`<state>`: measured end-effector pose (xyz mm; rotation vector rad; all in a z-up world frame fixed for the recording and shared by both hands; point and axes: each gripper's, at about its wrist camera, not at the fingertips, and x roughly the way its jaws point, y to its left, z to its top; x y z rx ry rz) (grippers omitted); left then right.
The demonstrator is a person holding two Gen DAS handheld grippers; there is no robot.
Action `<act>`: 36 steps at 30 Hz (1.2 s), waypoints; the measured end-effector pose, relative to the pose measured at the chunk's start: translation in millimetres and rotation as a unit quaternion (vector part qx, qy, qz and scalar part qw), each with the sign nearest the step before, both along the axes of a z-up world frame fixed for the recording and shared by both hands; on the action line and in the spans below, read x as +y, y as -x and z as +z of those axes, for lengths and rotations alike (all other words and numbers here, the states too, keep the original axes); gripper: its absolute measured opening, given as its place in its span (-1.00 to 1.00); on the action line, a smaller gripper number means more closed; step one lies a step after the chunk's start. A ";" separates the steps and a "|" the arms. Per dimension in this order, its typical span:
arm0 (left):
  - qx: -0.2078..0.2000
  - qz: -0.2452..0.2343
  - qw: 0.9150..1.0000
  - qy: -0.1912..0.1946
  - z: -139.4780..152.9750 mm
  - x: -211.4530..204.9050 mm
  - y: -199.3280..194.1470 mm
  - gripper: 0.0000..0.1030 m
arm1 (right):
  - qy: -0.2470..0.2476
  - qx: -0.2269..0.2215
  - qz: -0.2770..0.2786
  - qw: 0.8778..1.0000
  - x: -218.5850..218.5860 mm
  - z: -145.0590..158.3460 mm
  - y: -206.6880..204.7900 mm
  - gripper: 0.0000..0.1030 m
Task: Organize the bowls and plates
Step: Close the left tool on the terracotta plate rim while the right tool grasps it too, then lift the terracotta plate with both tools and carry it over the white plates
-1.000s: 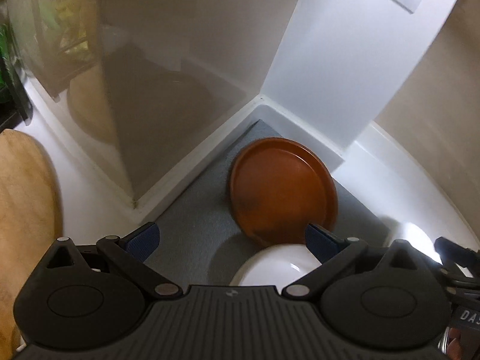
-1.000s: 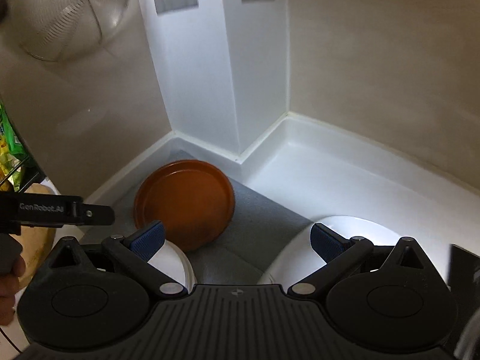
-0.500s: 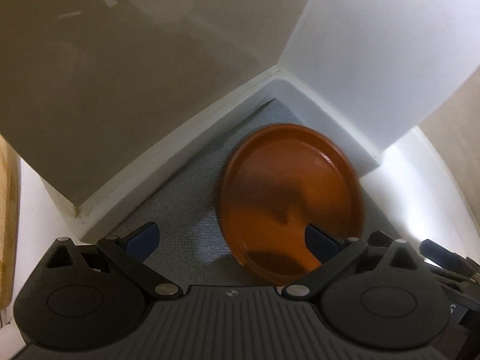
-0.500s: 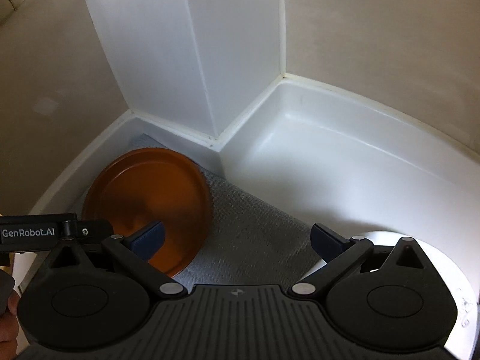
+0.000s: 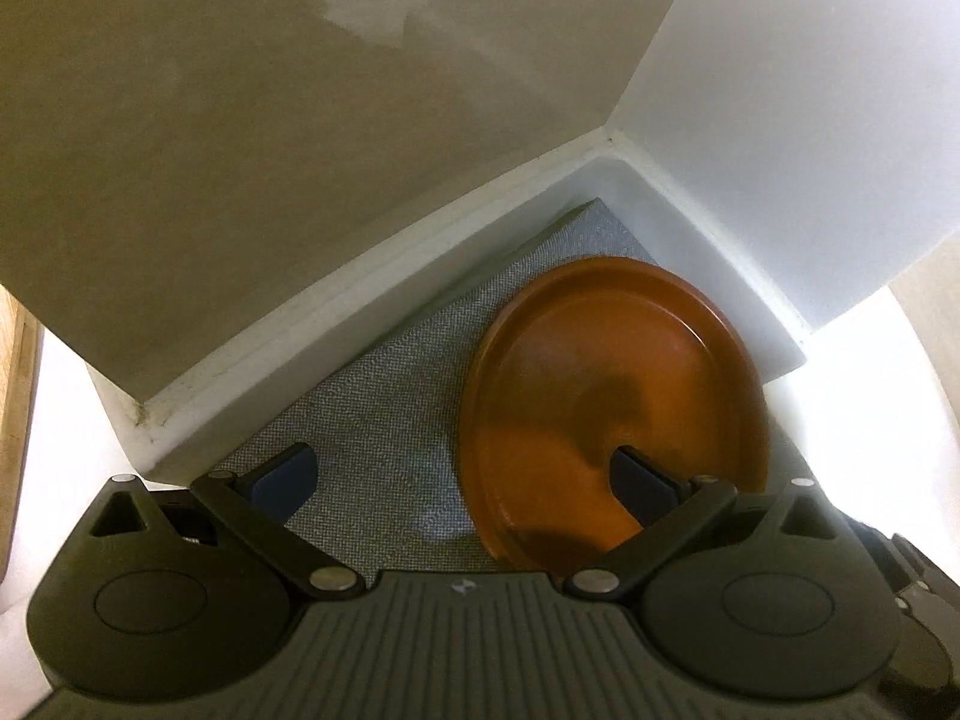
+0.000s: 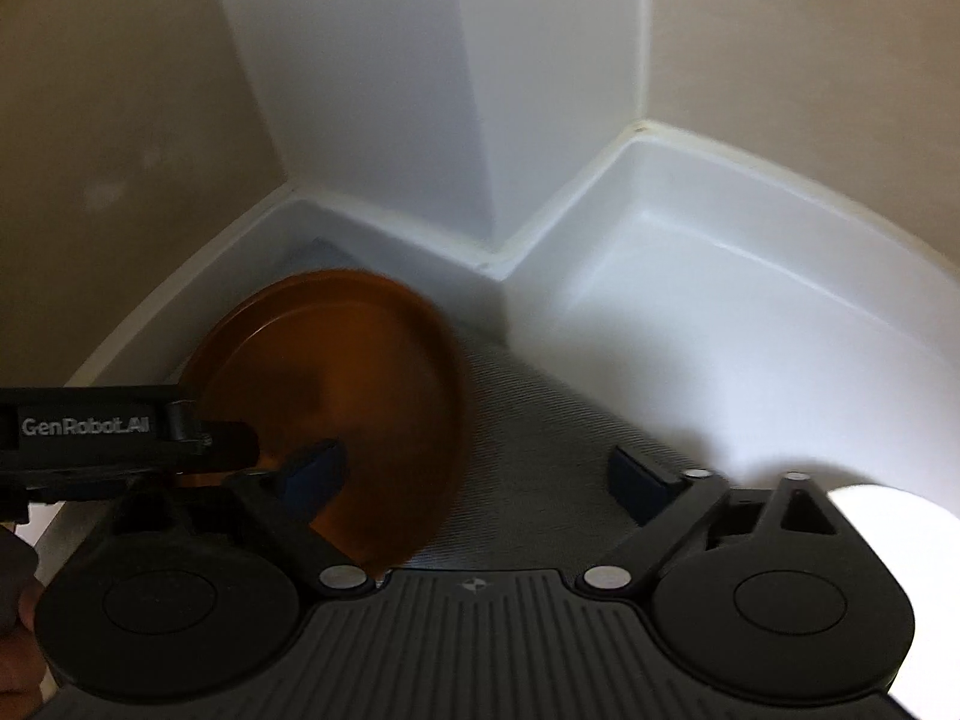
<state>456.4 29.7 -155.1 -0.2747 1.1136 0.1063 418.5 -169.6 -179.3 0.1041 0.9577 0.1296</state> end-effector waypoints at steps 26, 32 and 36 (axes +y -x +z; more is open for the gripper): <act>-0.050 -0.097 0.994 0.031 12.1 -18.1 -3.3 -0.90 | 0.026 -0.027 -0.030 0.999 -22.6 10.3 7.9 -0.85; -0.093 -0.099 0.991 0.018 33.0 -16.8 17.7 -0.90 | 0.037 -0.074 -0.009 0.997 -22.6 35.1 32.3 -0.85; -0.118 -0.099 0.988 0.008 48.6 -16.5 27.6 -0.90 | 0.043 -0.108 0.001 0.993 -21.3 49.2 45.8 -0.86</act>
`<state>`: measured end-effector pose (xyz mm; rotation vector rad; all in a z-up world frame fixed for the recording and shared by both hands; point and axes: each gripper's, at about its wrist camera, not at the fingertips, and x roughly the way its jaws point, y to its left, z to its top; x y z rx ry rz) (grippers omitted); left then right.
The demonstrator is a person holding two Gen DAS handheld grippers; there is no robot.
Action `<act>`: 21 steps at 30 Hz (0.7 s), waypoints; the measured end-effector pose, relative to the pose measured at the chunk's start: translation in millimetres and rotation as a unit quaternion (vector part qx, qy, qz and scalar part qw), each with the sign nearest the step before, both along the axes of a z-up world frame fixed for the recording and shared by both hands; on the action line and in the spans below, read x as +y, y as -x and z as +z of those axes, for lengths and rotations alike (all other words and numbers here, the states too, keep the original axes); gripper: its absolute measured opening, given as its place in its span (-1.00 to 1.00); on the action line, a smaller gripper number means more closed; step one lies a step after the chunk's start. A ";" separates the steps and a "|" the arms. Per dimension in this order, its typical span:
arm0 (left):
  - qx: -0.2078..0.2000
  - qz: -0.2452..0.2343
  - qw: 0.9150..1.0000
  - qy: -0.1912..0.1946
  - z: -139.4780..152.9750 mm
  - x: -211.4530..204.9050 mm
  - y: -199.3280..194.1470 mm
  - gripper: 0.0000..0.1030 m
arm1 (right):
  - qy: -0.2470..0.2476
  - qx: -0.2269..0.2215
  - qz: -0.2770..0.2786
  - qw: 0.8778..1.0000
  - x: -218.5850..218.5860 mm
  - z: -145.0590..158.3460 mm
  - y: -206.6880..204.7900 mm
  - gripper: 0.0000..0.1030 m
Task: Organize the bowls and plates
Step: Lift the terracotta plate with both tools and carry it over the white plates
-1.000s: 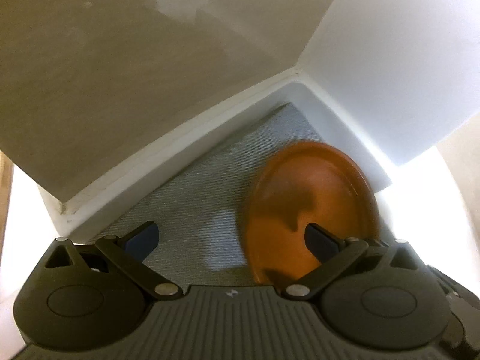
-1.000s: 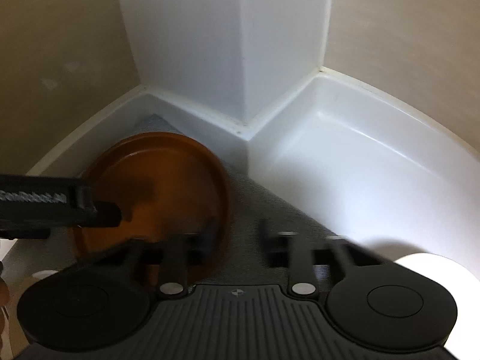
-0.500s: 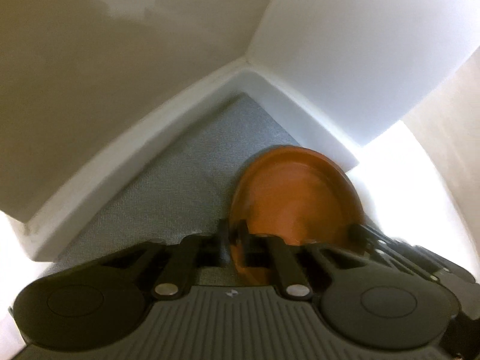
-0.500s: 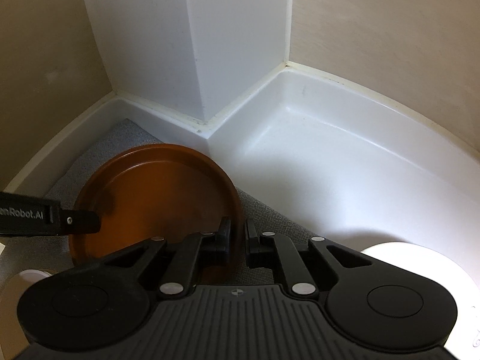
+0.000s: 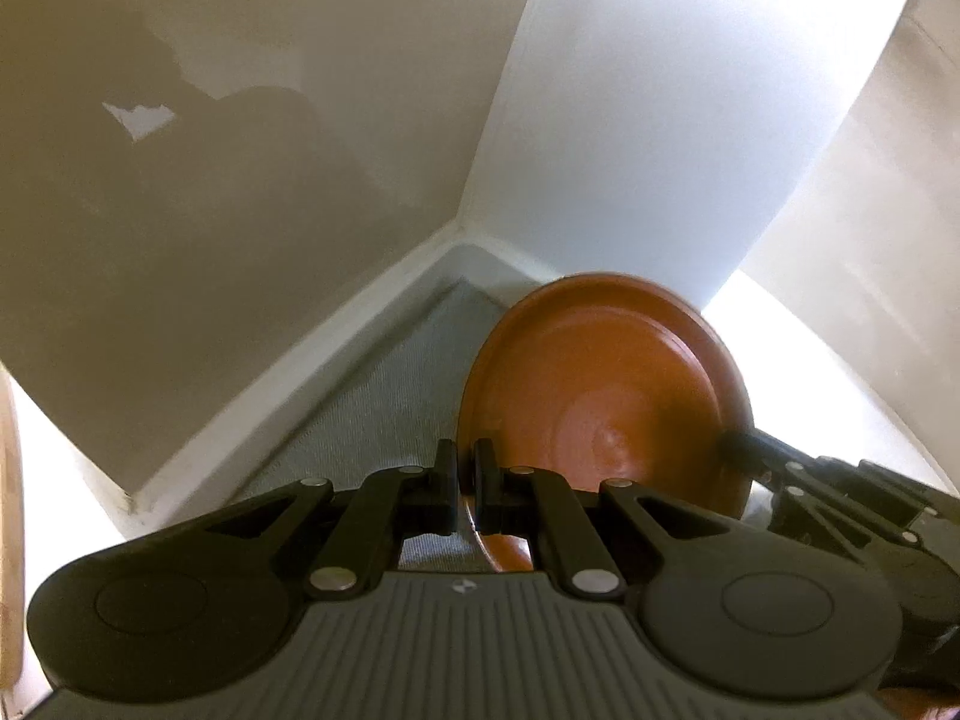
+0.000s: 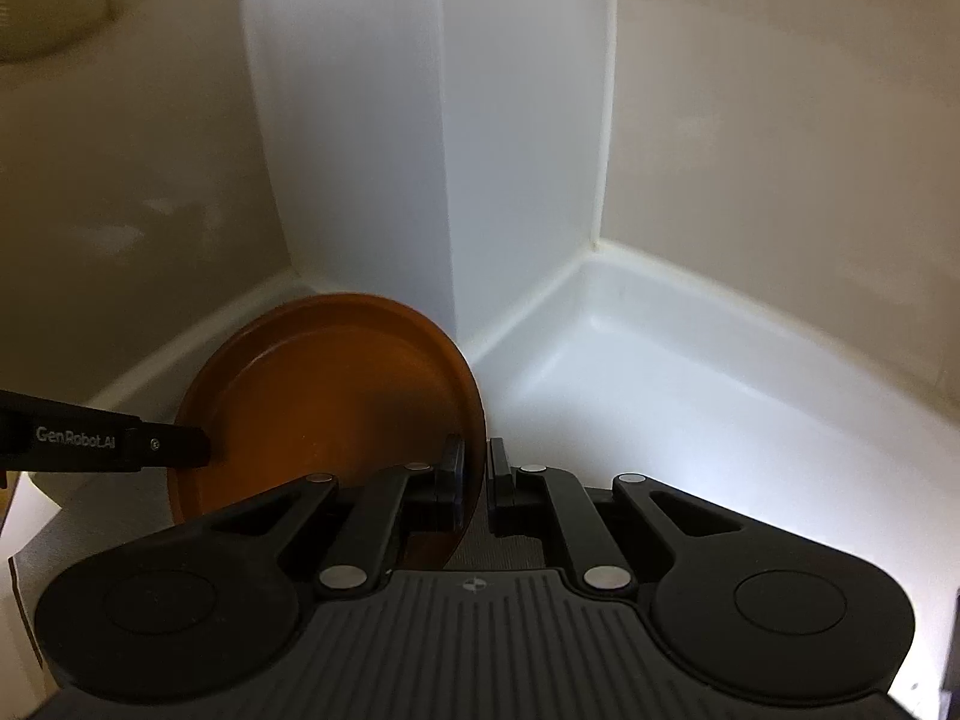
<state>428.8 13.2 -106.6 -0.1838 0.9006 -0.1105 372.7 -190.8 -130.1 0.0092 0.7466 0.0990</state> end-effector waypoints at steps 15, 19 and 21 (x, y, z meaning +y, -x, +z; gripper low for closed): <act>-0.059 -0.033 0.998 0.014 47.9 -11.4 38.2 -0.90 | -0.002 -0.065 -0.026 0.998 -18.7 42.9 47.4 -0.87; -0.070 -0.060 0.996 0.019 61.2 -22.8 54.0 -0.90 | 0.002 -0.075 -0.040 0.996 -30.8 56.6 68.0 -0.86; -0.072 -0.075 0.994 0.021 64.9 -27.9 62.5 -0.90 | 0.002 -0.075 -0.051 0.996 -38.8 62.5 81.0 -0.87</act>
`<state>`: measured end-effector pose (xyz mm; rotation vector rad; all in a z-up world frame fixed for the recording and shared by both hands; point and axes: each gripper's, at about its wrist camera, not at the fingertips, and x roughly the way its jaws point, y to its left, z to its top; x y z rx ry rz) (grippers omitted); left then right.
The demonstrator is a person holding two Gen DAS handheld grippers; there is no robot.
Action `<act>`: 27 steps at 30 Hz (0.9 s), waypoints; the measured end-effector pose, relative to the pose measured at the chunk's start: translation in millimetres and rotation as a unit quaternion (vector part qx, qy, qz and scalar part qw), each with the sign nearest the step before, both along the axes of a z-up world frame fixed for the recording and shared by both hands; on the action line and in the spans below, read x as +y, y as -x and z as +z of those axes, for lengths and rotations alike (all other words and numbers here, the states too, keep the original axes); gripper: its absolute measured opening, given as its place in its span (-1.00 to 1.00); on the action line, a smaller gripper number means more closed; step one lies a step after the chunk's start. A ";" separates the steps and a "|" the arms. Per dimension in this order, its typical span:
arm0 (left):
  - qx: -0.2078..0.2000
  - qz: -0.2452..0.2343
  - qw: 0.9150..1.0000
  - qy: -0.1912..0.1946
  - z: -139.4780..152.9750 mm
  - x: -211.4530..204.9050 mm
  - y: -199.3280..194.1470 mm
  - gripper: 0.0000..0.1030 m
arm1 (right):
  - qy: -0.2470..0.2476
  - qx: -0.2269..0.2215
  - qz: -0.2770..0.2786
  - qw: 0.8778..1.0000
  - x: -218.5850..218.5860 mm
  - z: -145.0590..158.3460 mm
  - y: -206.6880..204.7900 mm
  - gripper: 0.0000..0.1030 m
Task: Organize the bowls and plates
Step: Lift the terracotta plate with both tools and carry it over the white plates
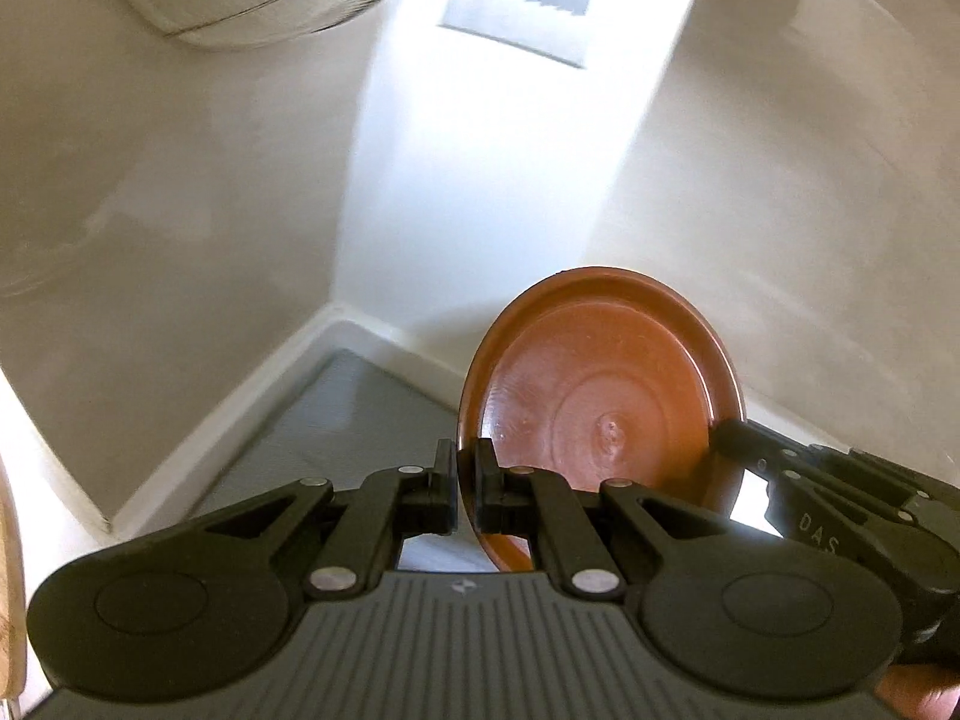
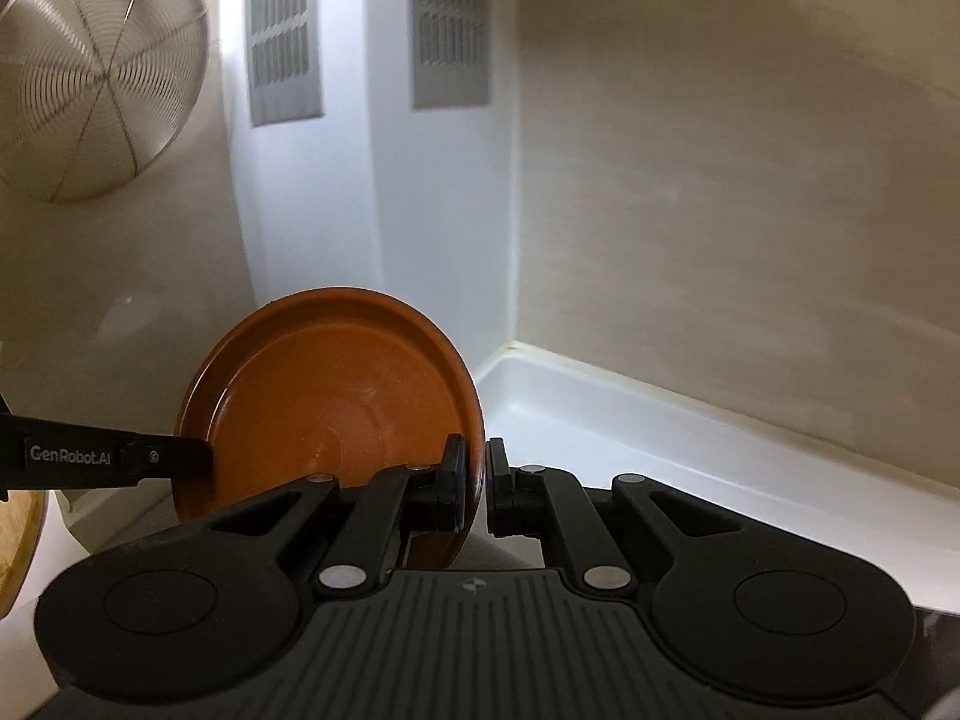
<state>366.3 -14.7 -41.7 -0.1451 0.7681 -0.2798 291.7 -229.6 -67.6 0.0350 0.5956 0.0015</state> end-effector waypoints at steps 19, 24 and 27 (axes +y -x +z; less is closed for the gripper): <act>0.082 -0.171 0.981 -0.030 -34.1 -101.5 41.3 -0.89 | -0.023 0.065 -0.141 0.988 -64.3 -24.3 121.8 -0.86; 0.101 -0.185 0.976 -0.057 -52.2 -127.5 31.5 -0.89 | -0.020 0.089 -0.154 0.984 -79.7 -42.5 118.6 -0.86; 0.110 -0.187 0.974 -0.068 -59.7 -134.7 15.7 -0.88 | -0.021 0.102 -0.160 0.982 -86.9 -54.4 109.9 -0.86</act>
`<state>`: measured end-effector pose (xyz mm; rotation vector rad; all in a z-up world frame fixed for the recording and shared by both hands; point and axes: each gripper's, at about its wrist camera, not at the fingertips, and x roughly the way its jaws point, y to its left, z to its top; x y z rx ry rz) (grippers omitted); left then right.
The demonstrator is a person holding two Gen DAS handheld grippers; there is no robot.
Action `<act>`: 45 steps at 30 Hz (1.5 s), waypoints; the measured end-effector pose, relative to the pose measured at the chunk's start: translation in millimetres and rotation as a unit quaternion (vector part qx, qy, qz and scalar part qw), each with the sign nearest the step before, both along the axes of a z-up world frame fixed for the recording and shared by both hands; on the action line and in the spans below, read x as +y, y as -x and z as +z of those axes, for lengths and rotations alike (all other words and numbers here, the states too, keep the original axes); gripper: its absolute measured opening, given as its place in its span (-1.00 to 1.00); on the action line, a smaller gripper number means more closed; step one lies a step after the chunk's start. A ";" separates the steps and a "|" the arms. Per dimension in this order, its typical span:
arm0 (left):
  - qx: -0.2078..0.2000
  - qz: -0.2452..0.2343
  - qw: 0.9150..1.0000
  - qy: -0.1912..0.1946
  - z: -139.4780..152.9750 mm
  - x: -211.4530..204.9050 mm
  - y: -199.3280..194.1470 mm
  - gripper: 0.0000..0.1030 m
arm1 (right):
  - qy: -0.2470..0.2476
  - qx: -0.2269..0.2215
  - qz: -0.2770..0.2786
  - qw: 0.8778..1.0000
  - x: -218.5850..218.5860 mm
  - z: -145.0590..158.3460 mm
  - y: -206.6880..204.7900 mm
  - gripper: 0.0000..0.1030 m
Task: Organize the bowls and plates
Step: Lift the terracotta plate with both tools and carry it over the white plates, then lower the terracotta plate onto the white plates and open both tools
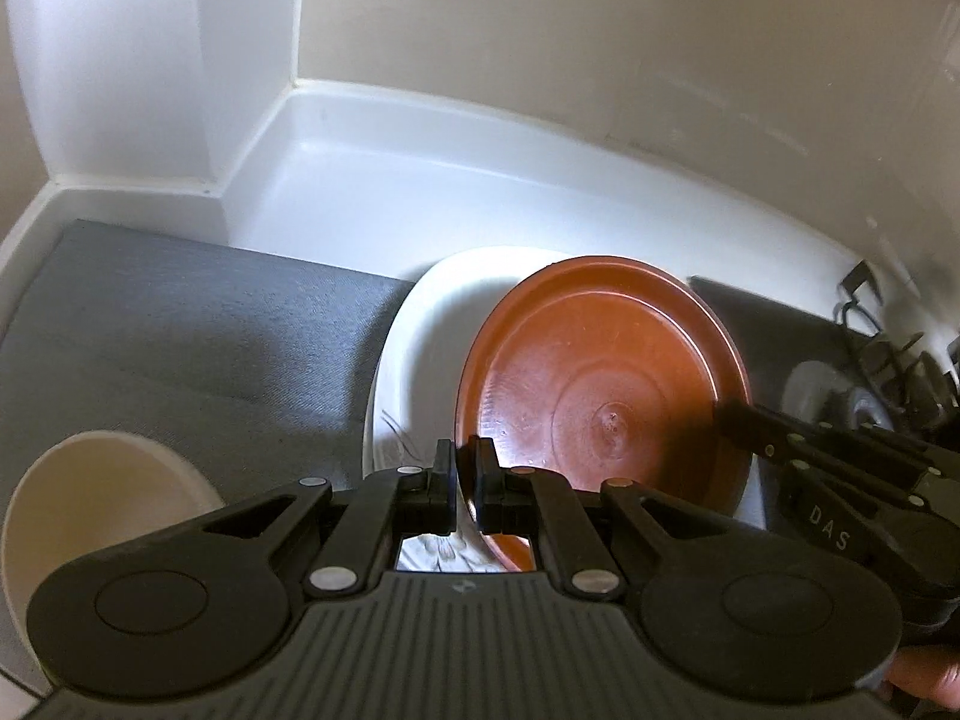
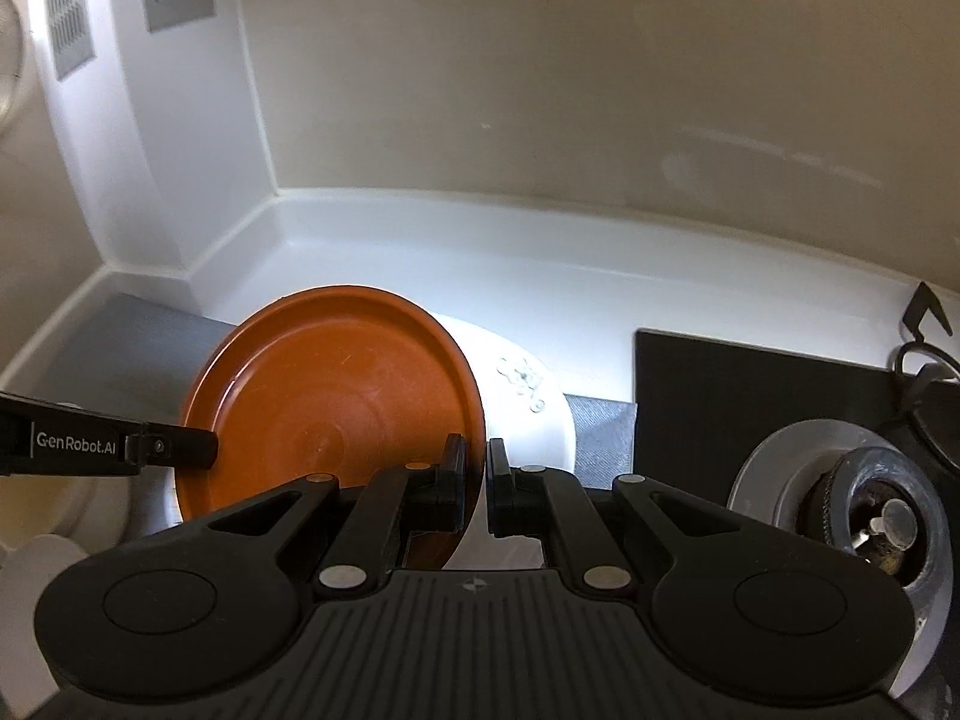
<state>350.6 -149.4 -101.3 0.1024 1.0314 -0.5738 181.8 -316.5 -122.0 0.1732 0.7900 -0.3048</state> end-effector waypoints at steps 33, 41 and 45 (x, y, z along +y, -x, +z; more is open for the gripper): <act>-0.001 0.004 1.000 0.010 -7.9 -13.7 -17.3 0.29 | -0.010 0.043 -0.011 0.999 -13.1 -34.5 -49.7 -0.61; -0.068 0.036 0.997 -0.004 21.6 2.9 -1.3 0.99 | -0.009 0.010 -0.041 0.999 -7.7 -11.4 -23.3 0.57; -0.081 0.041 0.996 0.002 35.8 19.6 13.1 1.00 | -0.013 0.009 -0.030 0.999 2.3 -0.6 4.4 0.70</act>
